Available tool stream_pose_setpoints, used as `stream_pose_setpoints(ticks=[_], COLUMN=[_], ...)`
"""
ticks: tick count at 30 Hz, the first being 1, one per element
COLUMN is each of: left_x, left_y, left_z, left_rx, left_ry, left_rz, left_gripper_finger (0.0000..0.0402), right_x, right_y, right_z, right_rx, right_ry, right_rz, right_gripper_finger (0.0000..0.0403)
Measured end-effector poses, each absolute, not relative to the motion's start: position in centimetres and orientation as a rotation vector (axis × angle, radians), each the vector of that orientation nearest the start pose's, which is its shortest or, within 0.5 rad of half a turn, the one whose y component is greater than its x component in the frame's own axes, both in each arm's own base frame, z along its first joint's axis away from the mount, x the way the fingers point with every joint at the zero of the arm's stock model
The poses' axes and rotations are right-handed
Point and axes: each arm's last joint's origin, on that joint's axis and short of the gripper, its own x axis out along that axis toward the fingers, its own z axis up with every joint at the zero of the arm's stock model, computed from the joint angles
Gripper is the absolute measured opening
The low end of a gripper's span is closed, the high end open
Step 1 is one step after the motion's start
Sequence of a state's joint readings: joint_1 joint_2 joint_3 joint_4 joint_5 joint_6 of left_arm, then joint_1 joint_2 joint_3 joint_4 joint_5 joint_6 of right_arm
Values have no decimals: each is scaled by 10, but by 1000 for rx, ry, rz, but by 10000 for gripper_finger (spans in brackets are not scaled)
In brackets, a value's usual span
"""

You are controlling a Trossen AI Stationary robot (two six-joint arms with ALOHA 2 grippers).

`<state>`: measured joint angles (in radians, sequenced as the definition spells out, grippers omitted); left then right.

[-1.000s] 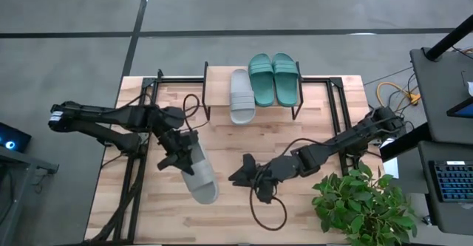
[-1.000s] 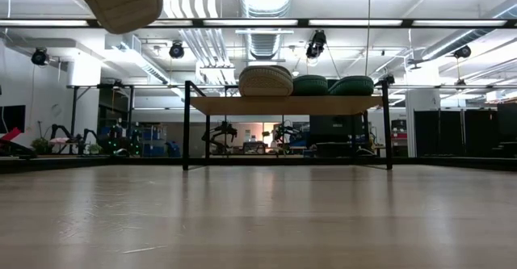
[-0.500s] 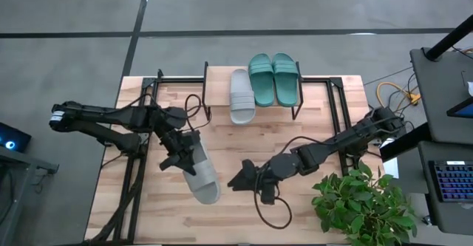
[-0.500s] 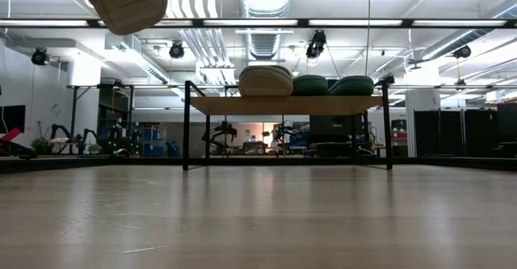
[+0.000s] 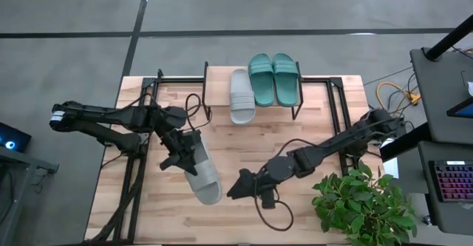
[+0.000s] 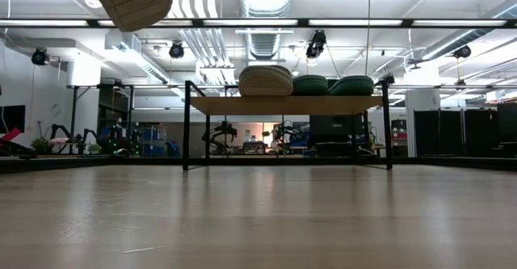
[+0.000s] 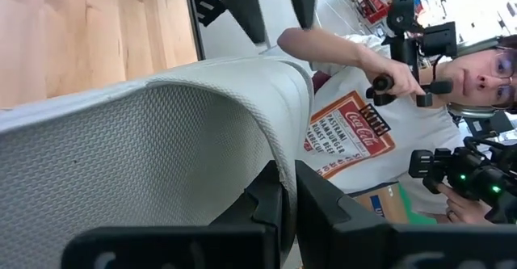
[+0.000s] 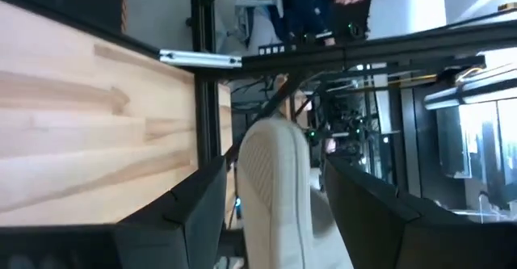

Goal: Pick and place slides into the shelf
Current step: Put the gray slide on the shelf

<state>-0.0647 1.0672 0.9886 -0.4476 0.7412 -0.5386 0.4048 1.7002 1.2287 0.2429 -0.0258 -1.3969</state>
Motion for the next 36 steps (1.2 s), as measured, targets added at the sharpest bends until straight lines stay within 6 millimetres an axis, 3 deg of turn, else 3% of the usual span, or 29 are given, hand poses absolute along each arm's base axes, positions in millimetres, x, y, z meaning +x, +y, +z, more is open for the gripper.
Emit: stream_pose_setpoints(ticks=[8,15,23,30,36], left_x=[220,221,220,220,221], left_y=[-34,-34,-34,-34,-34], left_z=[328,326,326,325,325], left_rx=[-678,-684,-685,-685,-686], left_ry=[724,739,743,743,743], left_rz=[-633,-638,-643,-642,-640], left_gripper_finger=[0,0,0,0,0], right_x=[389,409,414,414,414], right_y=[160,156,157,157,155], right_z=[289,282,283,282,281], right_rx=[-1418,-1430,-1414,-1428,-1445], right_ry=[-72,26,34,43,90], right_rz=[435,475,463,463,425], right_gripper_finger=[200,201,192,149,47])
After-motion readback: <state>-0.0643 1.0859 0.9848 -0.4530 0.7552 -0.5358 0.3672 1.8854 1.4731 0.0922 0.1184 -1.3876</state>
